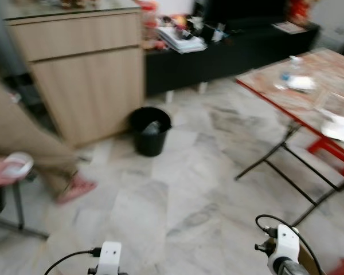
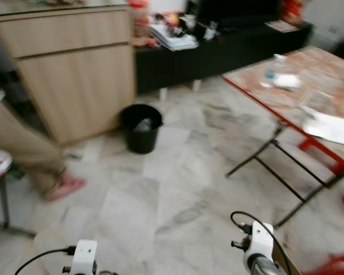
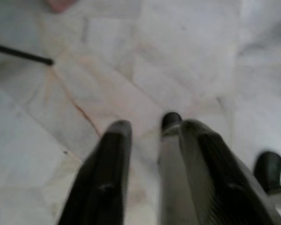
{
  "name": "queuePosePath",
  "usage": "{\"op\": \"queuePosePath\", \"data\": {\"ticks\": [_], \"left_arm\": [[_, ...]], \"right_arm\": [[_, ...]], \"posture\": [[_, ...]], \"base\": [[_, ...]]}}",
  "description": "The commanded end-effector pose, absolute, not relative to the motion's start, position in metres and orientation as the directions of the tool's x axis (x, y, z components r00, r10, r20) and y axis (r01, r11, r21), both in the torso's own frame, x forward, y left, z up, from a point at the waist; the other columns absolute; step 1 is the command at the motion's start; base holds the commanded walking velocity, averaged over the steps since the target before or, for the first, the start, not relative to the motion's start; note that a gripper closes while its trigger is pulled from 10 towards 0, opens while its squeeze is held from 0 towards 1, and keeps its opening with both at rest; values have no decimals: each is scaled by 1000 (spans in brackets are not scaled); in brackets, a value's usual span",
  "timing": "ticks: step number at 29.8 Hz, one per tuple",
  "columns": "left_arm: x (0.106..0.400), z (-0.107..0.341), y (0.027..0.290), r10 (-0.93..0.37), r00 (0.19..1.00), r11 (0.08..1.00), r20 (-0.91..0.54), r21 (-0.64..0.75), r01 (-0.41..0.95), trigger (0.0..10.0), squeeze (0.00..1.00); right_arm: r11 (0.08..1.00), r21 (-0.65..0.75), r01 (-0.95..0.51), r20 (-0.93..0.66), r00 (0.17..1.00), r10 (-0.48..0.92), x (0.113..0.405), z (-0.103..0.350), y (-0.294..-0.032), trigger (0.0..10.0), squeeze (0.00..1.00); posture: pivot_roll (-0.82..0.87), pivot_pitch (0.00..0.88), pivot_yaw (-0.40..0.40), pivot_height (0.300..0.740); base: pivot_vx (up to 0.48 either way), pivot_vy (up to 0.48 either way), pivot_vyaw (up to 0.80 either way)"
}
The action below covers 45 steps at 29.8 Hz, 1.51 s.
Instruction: Picking trash to rubbish bin
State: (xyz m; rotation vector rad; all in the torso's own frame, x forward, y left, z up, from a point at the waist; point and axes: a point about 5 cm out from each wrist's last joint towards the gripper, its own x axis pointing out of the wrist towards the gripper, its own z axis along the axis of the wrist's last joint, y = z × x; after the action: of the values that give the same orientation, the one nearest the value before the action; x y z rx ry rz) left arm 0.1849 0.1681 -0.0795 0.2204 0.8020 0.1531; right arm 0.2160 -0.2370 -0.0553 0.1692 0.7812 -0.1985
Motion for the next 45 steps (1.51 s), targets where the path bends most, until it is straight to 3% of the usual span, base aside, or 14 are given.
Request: {"op": "queuePosePath", "data": {"ticks": [1,6,25,40,45], "left_arm": [[172,-87,165,219,642,968,-735,243,-53,10000,0],[172,-87,166,223,641,968,-735,243,-58,10000,0],[172,-87,166,228,636,966,-738,251,-55,10000,0],[170,-88,168,236,619,963,-749,264,-49,10000,0],[169,-88,169,239,617,963,-749,266,-51,10000,0]], "right_arm": [[964,56,260,-728,672,-139,206,-58,-247,10000,0],[965,71,254,-725,677,-125,209,-58,-244,10000,0],[959,100,266,-733,672,-110,208,-59,-240,10000,0],[953,100,287,-728,674,-126,208,-59,-242,10000,0],[949,110,295,-730,672,-124,208,-59,-241,10000,0]], "posture": [[56,112,-174,728],[52,117,-173,728],[42,141,-171,728],[33,143,-166,728],[36,142,-166,728]], "base": [[0,0,800],[0,0,752],[0,0,0],[263,0,0],[294,0,-766]]}}
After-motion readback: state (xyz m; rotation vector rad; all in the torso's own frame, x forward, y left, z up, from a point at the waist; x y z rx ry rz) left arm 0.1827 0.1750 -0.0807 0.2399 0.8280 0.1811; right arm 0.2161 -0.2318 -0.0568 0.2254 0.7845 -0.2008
